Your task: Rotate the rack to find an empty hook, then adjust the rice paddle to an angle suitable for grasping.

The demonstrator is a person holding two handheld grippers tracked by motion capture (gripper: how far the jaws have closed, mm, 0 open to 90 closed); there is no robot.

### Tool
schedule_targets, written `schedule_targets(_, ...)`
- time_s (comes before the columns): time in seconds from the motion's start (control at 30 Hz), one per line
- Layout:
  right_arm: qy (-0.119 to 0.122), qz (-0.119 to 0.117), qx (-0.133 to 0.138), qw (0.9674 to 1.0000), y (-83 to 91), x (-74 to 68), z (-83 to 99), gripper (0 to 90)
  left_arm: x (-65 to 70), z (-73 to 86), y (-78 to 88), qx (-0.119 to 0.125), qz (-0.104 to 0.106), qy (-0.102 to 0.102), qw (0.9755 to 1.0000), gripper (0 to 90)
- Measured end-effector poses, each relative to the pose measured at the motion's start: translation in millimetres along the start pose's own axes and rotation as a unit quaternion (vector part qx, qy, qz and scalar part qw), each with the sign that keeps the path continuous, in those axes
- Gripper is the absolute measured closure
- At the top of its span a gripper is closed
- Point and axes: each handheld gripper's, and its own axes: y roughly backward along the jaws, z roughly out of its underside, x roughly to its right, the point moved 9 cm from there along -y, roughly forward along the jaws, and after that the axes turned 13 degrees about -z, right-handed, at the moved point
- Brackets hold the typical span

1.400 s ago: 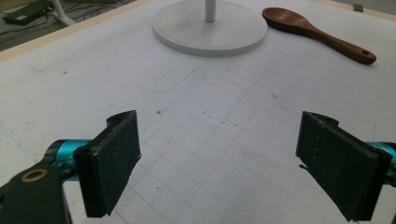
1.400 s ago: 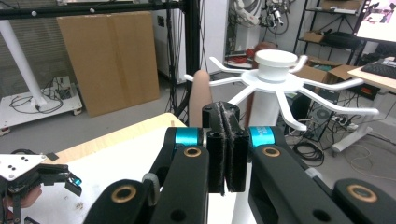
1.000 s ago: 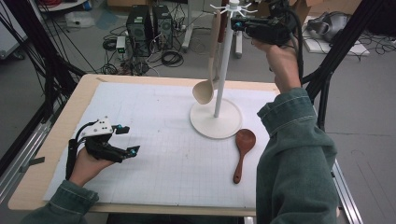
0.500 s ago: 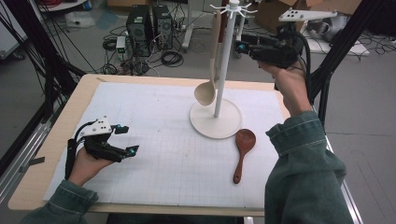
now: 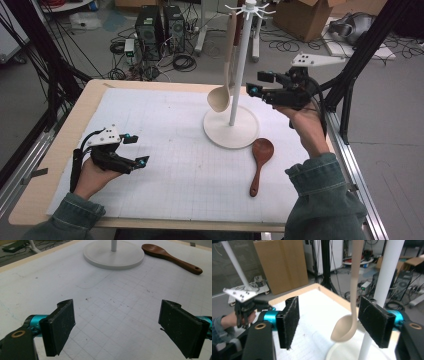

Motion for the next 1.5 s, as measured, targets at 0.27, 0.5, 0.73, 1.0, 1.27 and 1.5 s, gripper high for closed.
schedule_targets(0.27, -0.017, 0.0, -0.006, 0.9998, 1.9, -4.0, 36.6, 29.6, -0.7, 0.4, -1.5, -0.002, 0.002, 0.002, 1.0, 14.1)
schedule_targets(0.5, -0.024, 0.005, -0.011, 0.9996, 8.7, -10.7, 59.7, 28.9, -1.2, 0.8, -1.0, -0.004, -0.002, -0.001, 1.0, 14.1)
schedule_targets(0.73, -0.03, 0.012, -0.02, 0.9993, 17.4, -15.6, 89.1, 28.0, 2.2, 5.1, -1.3, -0.011, -0.007, 0.004, 0.9999, 13.3)
schedule_targets(1.0, -0.048, 0.023, -0.032, 0.9981, 19.4, -14.6, 127.9, 26.5, 1.0, 11.0, 4.3, -0.014, -0.022, 0.004, 0.9997, 9.9)
schedule_targets(1.27, -0.054, 0.032, -0.041, 0.9972, 19.4, -17.2, 154.6, 26.1, -3.1, 21.9, 8.3, -0.02, -0.034, 0.01, 0.9992, 7.8)
schedule_targets(1.5, -0.056, 0.045, -0.047, 0.9963, 22.2, -17.3, 174.9, 26.2, -6.5, 31.2, 7.2, -0.026, -0.041, 0.012, 0.9987, 6.0)
